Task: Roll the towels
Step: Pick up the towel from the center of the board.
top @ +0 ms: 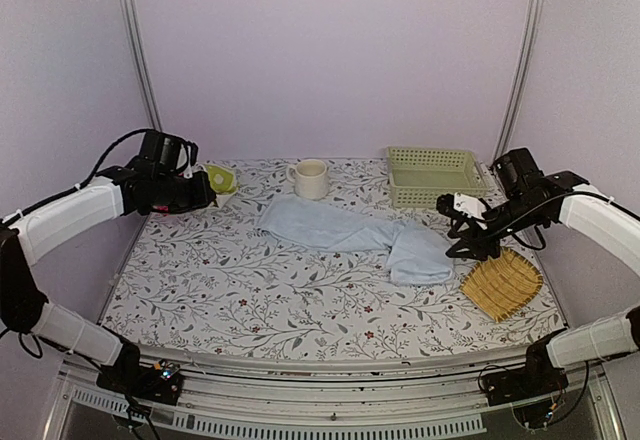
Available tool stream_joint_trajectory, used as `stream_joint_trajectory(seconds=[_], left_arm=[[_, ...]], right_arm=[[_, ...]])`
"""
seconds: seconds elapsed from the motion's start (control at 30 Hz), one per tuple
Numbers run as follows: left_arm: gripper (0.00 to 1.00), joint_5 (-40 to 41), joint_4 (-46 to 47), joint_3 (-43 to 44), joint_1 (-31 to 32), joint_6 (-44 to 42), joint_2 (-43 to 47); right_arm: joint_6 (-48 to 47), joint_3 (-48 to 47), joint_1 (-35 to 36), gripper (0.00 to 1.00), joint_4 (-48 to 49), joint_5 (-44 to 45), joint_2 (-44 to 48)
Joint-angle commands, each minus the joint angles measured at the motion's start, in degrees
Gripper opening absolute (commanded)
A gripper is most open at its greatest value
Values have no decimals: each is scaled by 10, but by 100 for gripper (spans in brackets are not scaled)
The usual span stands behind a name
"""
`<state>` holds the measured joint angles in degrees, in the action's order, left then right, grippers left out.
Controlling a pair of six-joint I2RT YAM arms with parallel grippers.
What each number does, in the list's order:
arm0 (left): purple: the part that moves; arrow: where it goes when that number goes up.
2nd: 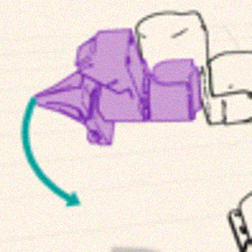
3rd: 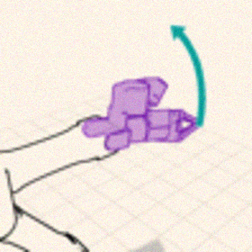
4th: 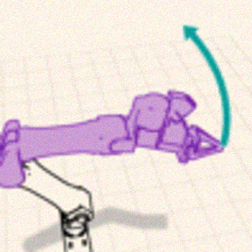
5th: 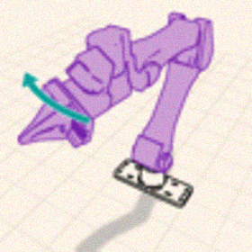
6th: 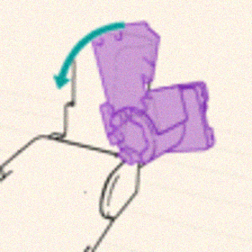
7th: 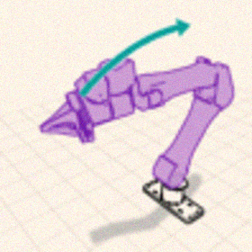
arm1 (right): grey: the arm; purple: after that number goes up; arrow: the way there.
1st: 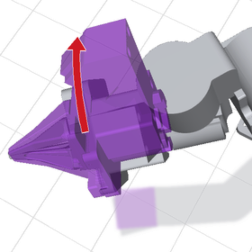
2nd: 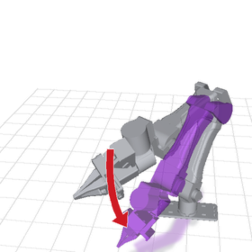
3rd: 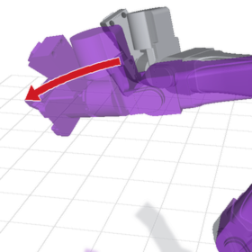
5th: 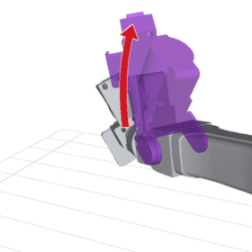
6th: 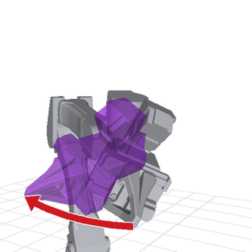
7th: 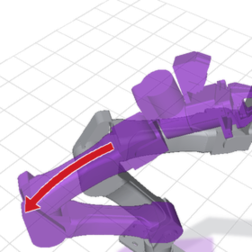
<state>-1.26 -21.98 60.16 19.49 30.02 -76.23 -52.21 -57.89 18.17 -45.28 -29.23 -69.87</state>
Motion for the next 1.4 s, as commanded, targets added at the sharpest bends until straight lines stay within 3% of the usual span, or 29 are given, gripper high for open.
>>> stream_joint_trajectory(seconds=[0.0,0.1,0.17,0.33,0.6,0.87,1.1,1.37], left_arm=[[24,-1,-20,23,-2,-18,-29],[39,-13,-31,77,-2,-29,-102],[45,-24,-39,113,-3,-35,-159],[47,-40,-52,200,-3,-61,-296],[44,-47,-63,289,-3,-81,-419],[45,-59,-56,293,-2,-82,-443],[47,-66,-38,261,0,-85,-421],[48,-65,-32,245,0,-86,-418]], right_arm=[[-51,-53,-1,52,-57,-16,33],[0,-83,0,53,-6,-14,8],[37,-95,0,52,12,-10,-27],[71,-101,12,48,31,2,-125],[125,-97,102,48,91,75,-250],[158,-130,170,52,112,113,-371],[181,-158,184,55,114,121,-437],[191,-169,185,39,106,131,-454]])
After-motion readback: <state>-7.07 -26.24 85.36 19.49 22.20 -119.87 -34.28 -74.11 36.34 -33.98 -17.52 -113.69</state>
